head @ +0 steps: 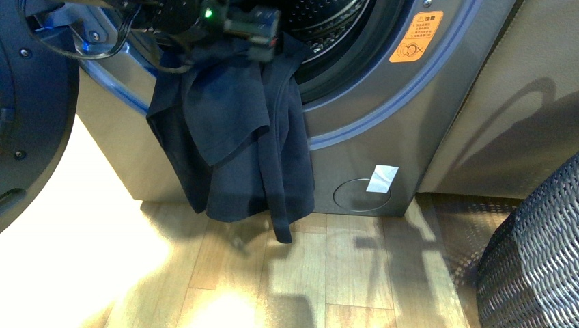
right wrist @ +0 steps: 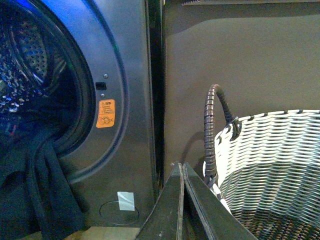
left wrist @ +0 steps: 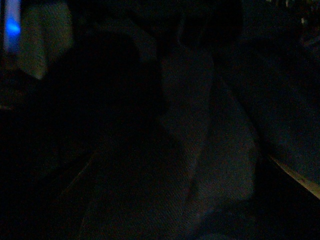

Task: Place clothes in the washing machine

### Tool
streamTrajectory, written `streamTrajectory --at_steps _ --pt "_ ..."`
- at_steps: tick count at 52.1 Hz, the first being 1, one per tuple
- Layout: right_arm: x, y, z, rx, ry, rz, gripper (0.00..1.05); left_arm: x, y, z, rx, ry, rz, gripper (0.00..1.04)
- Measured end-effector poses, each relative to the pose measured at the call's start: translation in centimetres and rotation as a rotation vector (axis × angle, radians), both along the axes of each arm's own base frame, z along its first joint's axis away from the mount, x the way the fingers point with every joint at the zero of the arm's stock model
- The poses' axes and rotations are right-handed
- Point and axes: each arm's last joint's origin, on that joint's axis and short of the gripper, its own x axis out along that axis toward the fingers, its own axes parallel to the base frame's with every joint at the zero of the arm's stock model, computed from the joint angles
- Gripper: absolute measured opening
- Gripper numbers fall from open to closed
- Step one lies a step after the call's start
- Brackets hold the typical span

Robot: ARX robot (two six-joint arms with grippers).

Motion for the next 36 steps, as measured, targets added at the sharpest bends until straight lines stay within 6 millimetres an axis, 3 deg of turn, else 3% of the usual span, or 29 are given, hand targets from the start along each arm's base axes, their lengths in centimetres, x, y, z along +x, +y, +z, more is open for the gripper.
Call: streamTrajectory --at_steps 18,36 --pt "0.0 0.0 0.0 0.000 0.000 0.000 0.02 -1.0 -1.6 -0.8 -0.029 0.117 -0.146 0.98" --pt "0.0 0.0 0.0 0.000 0.000 0.000 0.02 0.2 -1.8 -2.1 0.027 0.145 -0.152 0.98"
